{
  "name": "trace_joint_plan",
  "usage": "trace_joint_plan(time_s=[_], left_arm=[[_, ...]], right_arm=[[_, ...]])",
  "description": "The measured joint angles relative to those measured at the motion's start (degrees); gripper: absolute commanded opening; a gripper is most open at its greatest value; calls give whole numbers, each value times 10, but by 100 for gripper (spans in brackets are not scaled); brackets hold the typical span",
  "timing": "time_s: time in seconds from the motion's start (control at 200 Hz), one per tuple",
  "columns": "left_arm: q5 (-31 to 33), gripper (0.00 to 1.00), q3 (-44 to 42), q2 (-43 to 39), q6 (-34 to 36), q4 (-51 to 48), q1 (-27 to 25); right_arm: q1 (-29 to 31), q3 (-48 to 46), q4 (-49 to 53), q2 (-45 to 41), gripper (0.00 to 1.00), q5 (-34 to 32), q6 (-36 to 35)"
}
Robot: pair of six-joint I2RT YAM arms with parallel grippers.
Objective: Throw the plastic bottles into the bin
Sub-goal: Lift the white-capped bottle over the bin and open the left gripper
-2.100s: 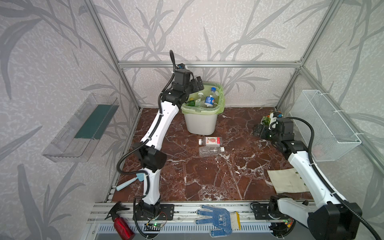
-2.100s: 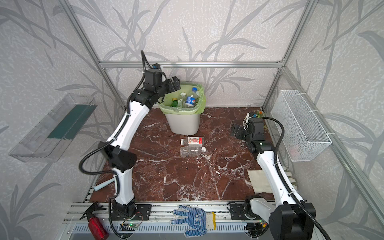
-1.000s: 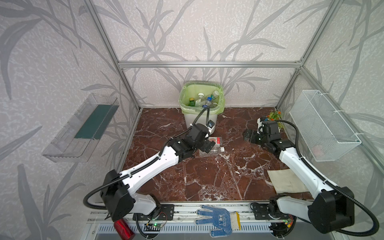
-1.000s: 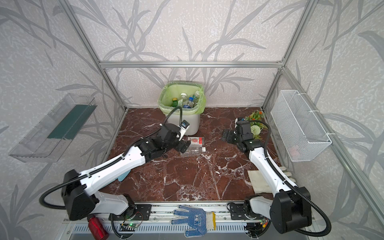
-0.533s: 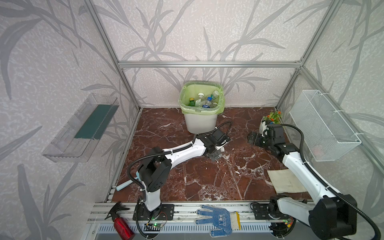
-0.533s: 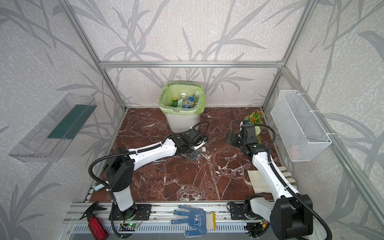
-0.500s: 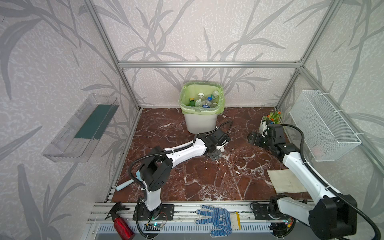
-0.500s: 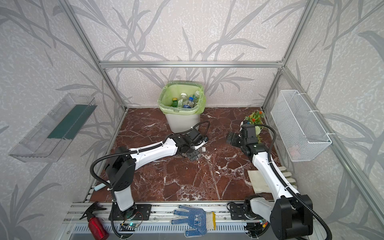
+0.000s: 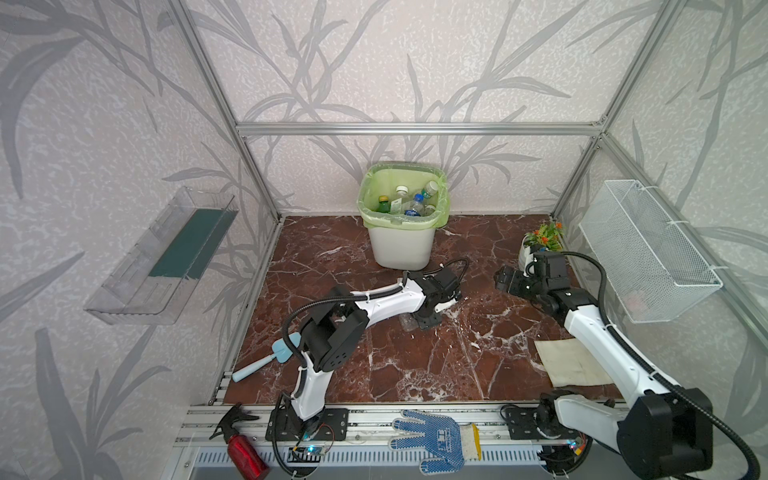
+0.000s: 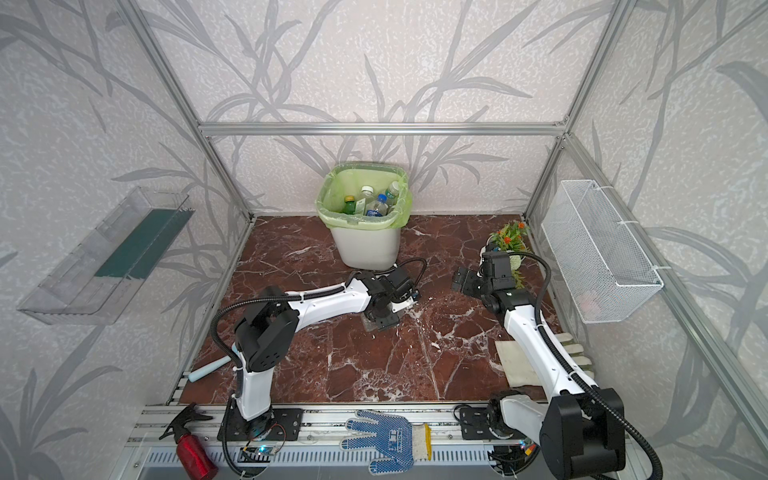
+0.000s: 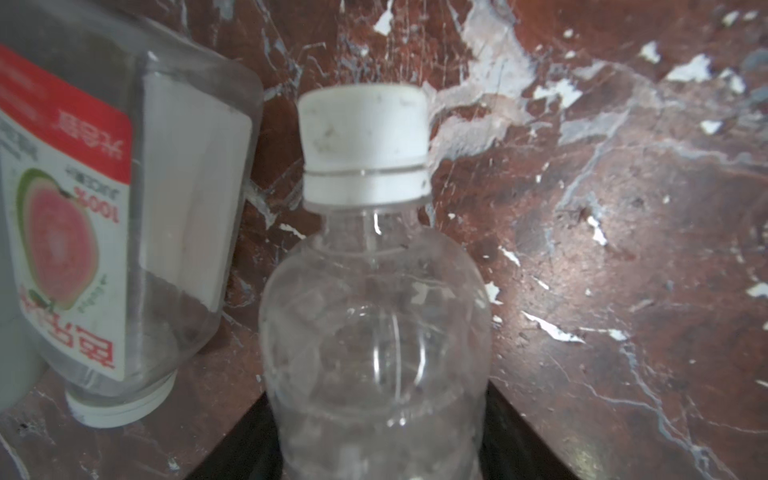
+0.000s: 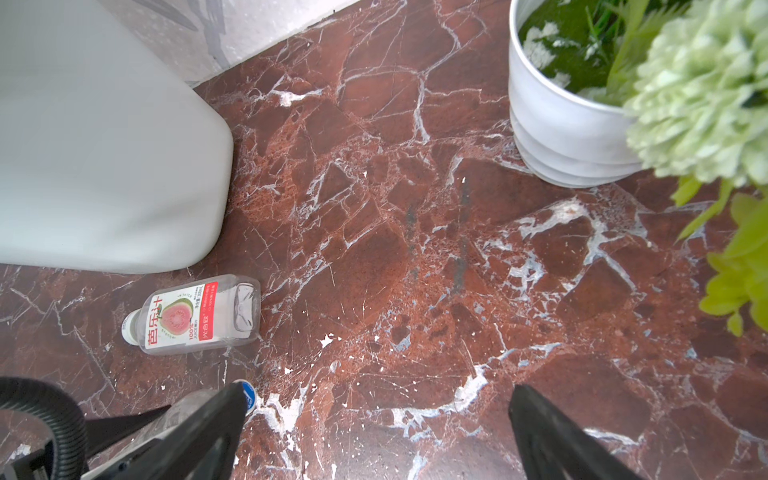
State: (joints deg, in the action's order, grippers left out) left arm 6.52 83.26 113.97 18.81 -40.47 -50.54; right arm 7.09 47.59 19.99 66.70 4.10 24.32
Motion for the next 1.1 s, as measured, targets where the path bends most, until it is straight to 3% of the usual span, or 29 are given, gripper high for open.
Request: trace_joint_plan(time_s=[0.255, 0.51, 0.735, 0.9, 1.02, 1.1], left_arm=[[-19, 44, 0, -63, -11, 7, 0], [44, 40, 11, -310, -9, 125, 9], [64, 37, 91, -445, -31, 304, 116], [40, 41, 153, -423, -86, 367, 178], [12, 53, 179, -332, -161, 365, 229], [-3, 70, 219, -233, -207, 318, 255]], right_arm=[[-2, 0, -5, 2, 99, 7, 2], [-3, -2, -12, 9, 99, 14, 5], [-3, -4, -29, 11, 99, 27, 14], [-3, -6, -31, 11, 99, 35, 19], [-3, -14, -33, 2, 99, 37, 23], [-3, -17, -33, -6, 99, 38, 23]])
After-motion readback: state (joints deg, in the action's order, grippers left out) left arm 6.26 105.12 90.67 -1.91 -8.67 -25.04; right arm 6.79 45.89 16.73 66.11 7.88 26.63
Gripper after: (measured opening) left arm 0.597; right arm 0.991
